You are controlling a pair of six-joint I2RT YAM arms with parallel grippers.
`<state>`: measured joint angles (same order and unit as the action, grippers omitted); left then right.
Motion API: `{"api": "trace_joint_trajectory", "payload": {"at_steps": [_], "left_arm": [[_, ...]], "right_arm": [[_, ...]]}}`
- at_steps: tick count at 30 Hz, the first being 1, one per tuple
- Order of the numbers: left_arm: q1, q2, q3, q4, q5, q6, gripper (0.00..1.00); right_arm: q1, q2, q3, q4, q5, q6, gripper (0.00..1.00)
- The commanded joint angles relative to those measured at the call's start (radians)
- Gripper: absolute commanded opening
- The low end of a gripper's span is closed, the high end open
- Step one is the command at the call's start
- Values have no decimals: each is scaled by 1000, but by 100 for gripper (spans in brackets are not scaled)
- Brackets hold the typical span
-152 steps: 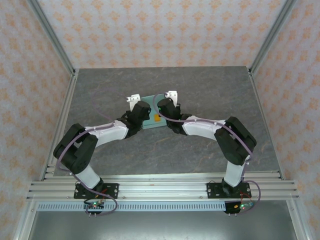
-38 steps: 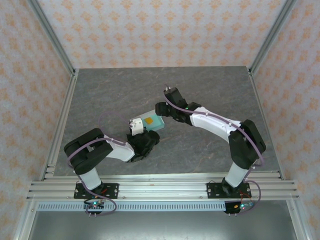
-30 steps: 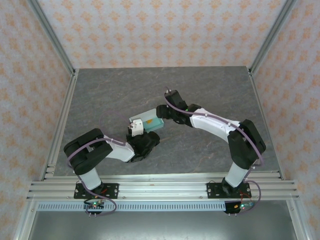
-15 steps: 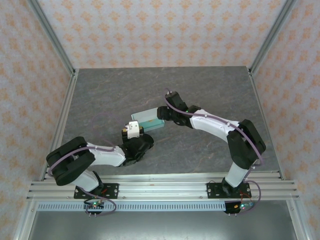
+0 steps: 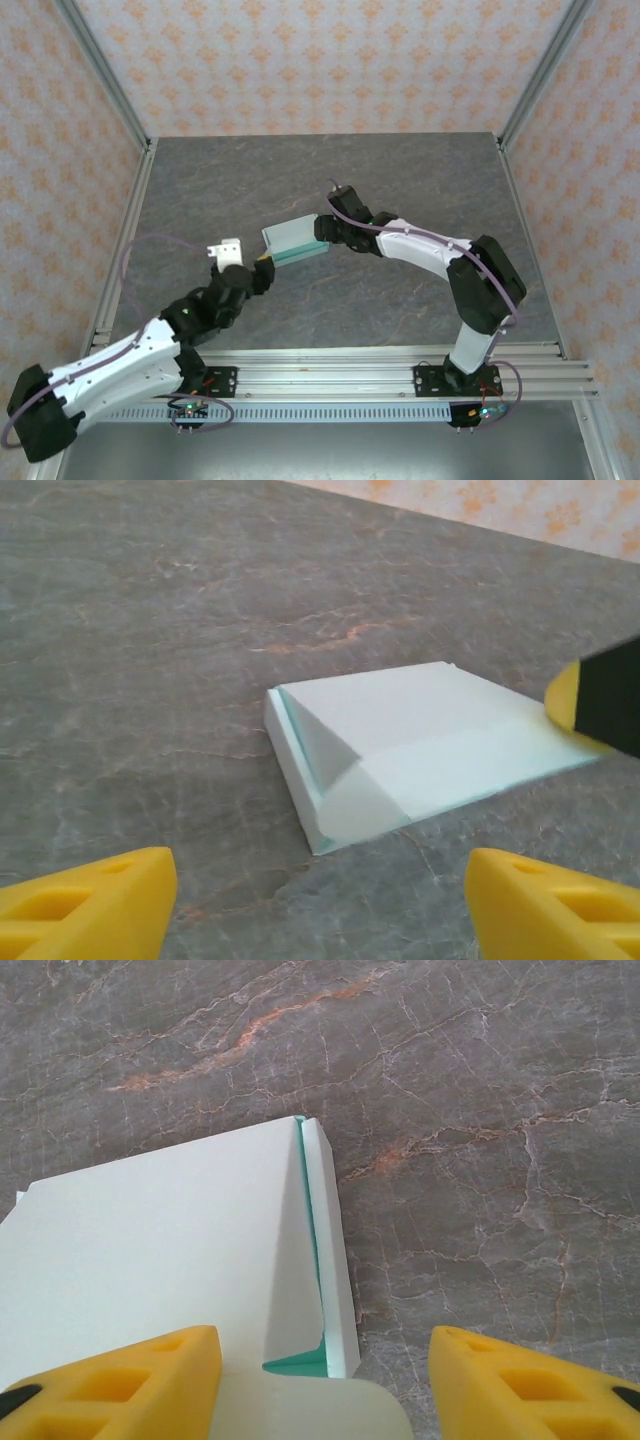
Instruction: Fold the paper box
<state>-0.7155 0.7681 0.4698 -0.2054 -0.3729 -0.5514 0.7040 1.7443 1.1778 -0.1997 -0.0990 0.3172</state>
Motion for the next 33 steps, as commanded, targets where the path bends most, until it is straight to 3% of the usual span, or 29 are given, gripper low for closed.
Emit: {"api": "trace_joint_trajectory", "payload": {"at_steps": [1, 7, 14, 26, 33], "left_arm": [[125, 58, 91, -140, 204, 74, 76], [264, 401, 265, -62, 312, 118, 78], [299, 727, 423, -65, 266, 185, 79], [297, 843, 366, -11, 289, 170, 78], [284, 823, 368, -6, 311, 161, 78]], "right_arm": [[-1, 22, -16, 11, 40, -29, 57], [-1, 50, -26, 30, 50, -40, 57], [-1, 93, -20, 32, 80, -57, 57], [-4, 186, -6, 27, 128, -91, 56], [-6, 200, 50, -5, 141, -148, 56]]}}
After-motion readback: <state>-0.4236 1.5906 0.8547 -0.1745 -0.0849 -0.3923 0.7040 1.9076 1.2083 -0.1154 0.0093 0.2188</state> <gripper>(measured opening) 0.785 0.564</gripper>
